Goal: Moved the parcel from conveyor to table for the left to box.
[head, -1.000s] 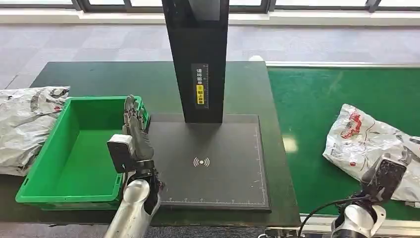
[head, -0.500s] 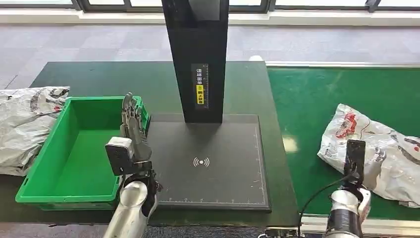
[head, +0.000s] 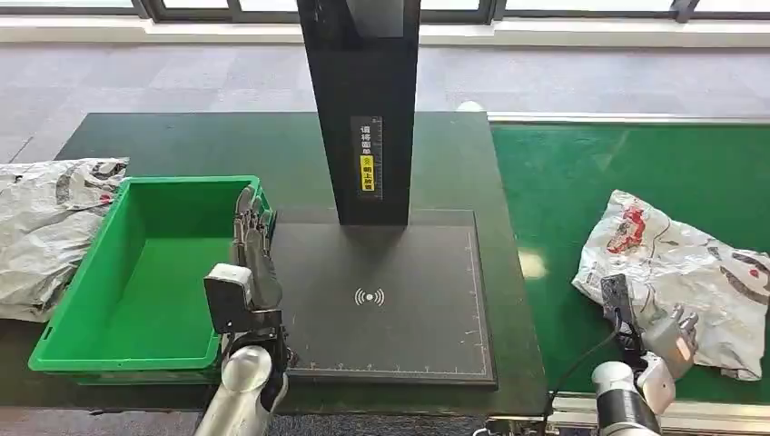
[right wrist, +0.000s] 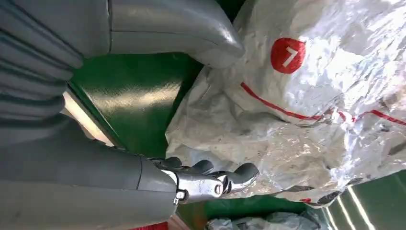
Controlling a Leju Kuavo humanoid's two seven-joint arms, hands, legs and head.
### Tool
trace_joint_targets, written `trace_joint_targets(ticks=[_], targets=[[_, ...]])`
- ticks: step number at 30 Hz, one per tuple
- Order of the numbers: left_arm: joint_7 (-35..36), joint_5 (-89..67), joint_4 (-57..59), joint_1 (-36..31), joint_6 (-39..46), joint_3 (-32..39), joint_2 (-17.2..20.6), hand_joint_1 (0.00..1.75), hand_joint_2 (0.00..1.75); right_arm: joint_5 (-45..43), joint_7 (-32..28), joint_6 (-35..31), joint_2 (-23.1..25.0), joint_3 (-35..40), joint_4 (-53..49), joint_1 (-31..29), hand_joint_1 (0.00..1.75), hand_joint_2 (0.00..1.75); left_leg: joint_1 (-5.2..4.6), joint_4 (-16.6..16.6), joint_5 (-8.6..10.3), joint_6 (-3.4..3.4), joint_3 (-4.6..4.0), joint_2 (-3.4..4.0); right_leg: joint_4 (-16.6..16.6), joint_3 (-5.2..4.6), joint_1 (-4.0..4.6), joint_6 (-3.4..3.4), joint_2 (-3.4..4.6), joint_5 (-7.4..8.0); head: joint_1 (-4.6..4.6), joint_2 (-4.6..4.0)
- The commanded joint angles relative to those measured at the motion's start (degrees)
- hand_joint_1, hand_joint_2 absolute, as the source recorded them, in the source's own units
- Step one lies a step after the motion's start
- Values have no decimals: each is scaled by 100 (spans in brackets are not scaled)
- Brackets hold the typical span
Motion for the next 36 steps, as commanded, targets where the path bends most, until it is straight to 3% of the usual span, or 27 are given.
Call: trace_joint_targets(ticks=[1,5,24,25,26,28,30,36], targets=[[121,35,107,-2,-48,-116,194,0,0,291,402,180,-154,-708,706,-170,0,175,5,-14,1,2,19,0,-21,24,7,-6,-11,2,0,0],[127,33,29,171,-60,-117,167,0,0,788,816,94,-302,-838,977,-414,0,175,2,-10,-4,2,19,19,-15,19,4,-4,10,3,0,0],[131,21,-9,241,-61,-146,176,0,0,916,664,-100,-305,-906,1073,-581,0,175,1,-3,-2,2,6,11,-7,9,2,-3,4,2,0,0],[131,24,9,233,-60,-151,180,0,0,914,634,-135,-300,-916,1065,-575,0,175,-1,-7,-2,1,11,15,-10,12,1,-5,6,2,0,0],[105,-43,9,241,30,-148,161,0,0,562,109,-889,-204,-1125,889,-613,0,175,0,-1,-2,1,4,10,-5,7,1,-3,4,2,0,0],[115,-64,-56,269,56,-163,151,0,0,509,48,-977,-198,-1151,736,-683,0,175,-3,-2,-2,2,4,14,-3,3,-2,-3,8,2,0,0],[124,-71,-65,274,78,-167,140,0,0,157,-401,-992,27,-1433,-187,-412,0,175,-2,-5,-3,1,9,26,-7,7,-1,-6,16,4,0,0],[125,-72,-65,273,81,-170,137,0,0,91,-459,-990,16,-1438,-207,-345,0,175,-1,-3,-1,1,3,5,-4,7,0,-3,-2,0,0,0]])
